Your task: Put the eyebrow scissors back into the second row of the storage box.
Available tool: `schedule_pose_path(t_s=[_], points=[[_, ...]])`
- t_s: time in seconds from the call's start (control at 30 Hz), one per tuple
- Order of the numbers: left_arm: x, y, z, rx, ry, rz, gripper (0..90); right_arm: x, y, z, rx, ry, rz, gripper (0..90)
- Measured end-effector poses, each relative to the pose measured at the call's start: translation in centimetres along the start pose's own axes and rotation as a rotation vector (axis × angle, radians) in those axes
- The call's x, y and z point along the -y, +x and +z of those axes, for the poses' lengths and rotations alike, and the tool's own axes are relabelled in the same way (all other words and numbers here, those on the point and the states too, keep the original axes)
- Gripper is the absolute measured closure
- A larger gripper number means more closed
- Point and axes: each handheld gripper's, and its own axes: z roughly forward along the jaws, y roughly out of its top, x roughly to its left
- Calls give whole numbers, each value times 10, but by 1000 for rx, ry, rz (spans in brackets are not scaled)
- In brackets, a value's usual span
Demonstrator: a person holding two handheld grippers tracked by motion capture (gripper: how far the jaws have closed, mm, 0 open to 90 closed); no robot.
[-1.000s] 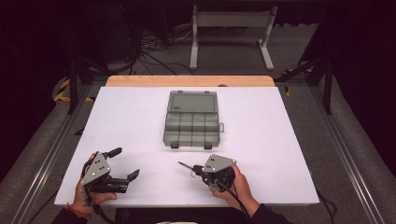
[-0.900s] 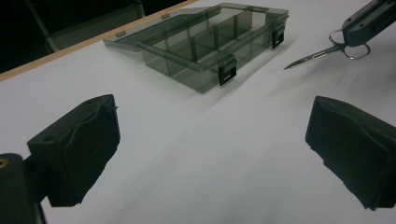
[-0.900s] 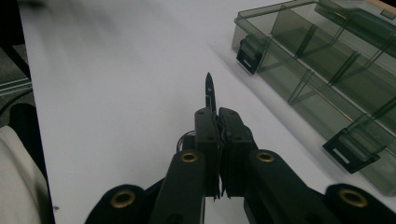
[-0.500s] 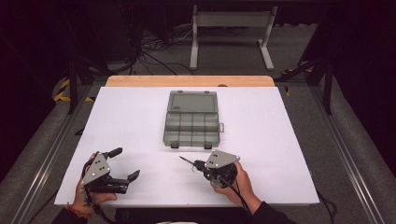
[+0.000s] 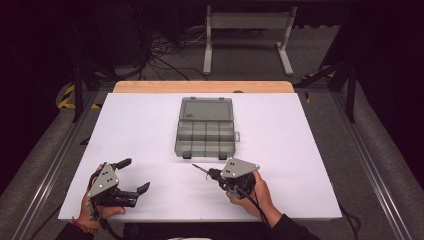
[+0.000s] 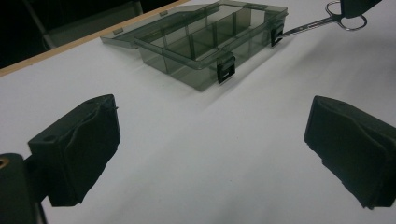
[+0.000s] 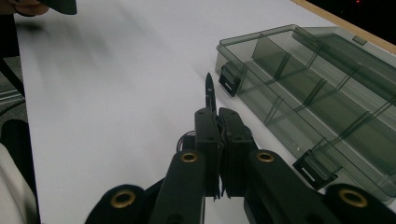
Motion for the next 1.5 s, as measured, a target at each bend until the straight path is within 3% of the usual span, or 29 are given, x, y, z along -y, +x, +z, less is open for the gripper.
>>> schedule_pose_path(t_s=[0.8, 1.5], points=[[1, 1, -1, 10, -5, -9, 44, -16, -11, -14, 6, -40, -29, 882], [2, 2, 0, 7, -1, -5, 39, -30, -35, -15, -5, -47, -15, 882]])
